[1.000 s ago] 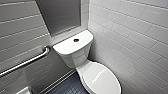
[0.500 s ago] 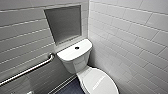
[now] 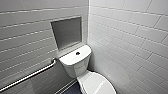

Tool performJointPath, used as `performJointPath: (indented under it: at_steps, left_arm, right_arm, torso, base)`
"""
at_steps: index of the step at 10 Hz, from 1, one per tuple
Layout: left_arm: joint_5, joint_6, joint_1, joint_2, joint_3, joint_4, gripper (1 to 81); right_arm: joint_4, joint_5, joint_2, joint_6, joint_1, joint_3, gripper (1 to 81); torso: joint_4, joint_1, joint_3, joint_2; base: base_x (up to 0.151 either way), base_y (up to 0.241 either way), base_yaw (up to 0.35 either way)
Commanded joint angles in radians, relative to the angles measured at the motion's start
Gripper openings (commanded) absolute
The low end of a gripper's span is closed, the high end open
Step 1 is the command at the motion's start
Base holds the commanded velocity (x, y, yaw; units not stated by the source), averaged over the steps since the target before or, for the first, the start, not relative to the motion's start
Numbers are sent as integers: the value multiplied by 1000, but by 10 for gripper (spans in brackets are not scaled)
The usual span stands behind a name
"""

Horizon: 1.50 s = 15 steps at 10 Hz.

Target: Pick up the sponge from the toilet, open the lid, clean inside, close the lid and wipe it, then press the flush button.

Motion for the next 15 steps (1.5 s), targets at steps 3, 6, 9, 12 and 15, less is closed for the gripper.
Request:
performJointPath:
  at_steps: [3,6,9,12,15]
  left_arm:
    - [73,-1,-7,74,-120,-17,811]
    - [21,-4,13,118,-201,-32,811]
    - [16,-4,18,107,-213,-32,811]
    - [16,-4,18,107,-213,-32,811]
    - [16,-4,18,107,-213,-31,811]
  right_arm:
    - [-94,-30,122,-3,-6,-153,10]
    - [-140,-30,144,-3,4,-142,10]
    - [-152,-30,150,-3,7,-145,10]
    - [-152,-30,150,-3,1,-156,10]
    - [-152,-30,158,-1,0,-183,10]
  torso:
    - [0,-109,4,169]
    - [0,-181,58,280]
    - [0,-242,173,377]
    - [0,-311,282,481]
    - [0,-383,295,590]
  base:
    - [0,0,0]
    - [0,0,0]
    - [0,0,0]
    - [0,0,0]
    - [0,0,0]
